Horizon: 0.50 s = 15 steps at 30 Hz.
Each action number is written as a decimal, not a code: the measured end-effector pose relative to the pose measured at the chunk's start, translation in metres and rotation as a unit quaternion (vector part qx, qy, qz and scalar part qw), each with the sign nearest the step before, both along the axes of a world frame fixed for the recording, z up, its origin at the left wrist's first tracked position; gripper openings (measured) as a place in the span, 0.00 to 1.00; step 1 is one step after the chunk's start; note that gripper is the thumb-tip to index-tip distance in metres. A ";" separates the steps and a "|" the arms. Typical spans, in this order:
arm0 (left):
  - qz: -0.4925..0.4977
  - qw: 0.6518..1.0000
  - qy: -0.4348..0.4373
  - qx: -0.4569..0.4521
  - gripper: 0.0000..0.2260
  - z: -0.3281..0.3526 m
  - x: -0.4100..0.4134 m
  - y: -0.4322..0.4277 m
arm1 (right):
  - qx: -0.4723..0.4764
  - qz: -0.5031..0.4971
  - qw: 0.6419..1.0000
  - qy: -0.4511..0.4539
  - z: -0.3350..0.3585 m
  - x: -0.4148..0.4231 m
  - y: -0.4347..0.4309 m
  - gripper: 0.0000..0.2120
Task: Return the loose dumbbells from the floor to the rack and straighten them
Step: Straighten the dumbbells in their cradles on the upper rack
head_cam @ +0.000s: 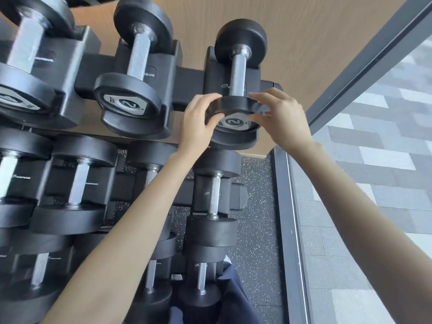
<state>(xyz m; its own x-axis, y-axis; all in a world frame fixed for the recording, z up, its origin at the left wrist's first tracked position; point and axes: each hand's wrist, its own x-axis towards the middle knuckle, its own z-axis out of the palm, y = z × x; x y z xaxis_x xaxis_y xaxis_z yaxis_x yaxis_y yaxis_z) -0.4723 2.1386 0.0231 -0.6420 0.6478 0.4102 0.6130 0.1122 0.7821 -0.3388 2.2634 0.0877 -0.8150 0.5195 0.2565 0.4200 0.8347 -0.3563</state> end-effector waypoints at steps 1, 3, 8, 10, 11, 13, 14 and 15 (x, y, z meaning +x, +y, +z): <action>-0.002 0.999 -0.027 0.019 0.17 -0.003 0.000 -0.001 | 0.010 -0.008 1.000 -0.024 0.000 -0.004 -0.002 0.21; -0.017 0.996 -0.085 0.027 0.19 -0.011 0.000 -0.003 | 0.006 -0.023 0.999 -0.044 -0.002 -0.007 -0.003 0.20; -0.019 0.993 -0.107 -0.044 0.16 -0.018 -0.009 0.001 | -0.063 -0.047 0.997 0.013 -0.014 0.006 0.010 0.16; -0.032 0.995 -0.064 -0.068 0.14 -0.007 -0.012 0.000 | -0.127 -0.061 0.989 0.044 -0.019 0.011 0.011 0.15; -0.035 0.996 -0.040 -0.073 0.15 0.001 -0.014 -0.001 | -0.164 -0.073 0.982 0.056 -0.023 0.011 0.009 0.15; -0.044 0.995 0.013 -0.087 0.16 0.015 -0.017 -0.002 | -0.197 -0.106 0.973 0.061 -0.034 0.006 0.002 0.14; -0.049 0.993 0.038 -0.101 0.16 0.021 -0.018 -0.002 | -0.179 -0.122 0.975 0.048 -0.039 0.003 0.000 0.15; -0.053 0.990 0.058 -0.118 0.16 0.026 -0.018 -0.003 | -0.143 -0.135 0.980 0.018 -0.042 0.000 -0.001 0.15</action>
<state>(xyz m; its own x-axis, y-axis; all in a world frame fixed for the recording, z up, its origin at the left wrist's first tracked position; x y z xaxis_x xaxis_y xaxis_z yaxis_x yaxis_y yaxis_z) -0.4903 2.1360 0.0488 -0.5230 0.7953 0.3064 0.7148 0.2135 0.6659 -0.3389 2.2625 0.0457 -0.6317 0.7694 0.0948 0.5942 0.5592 -0.5781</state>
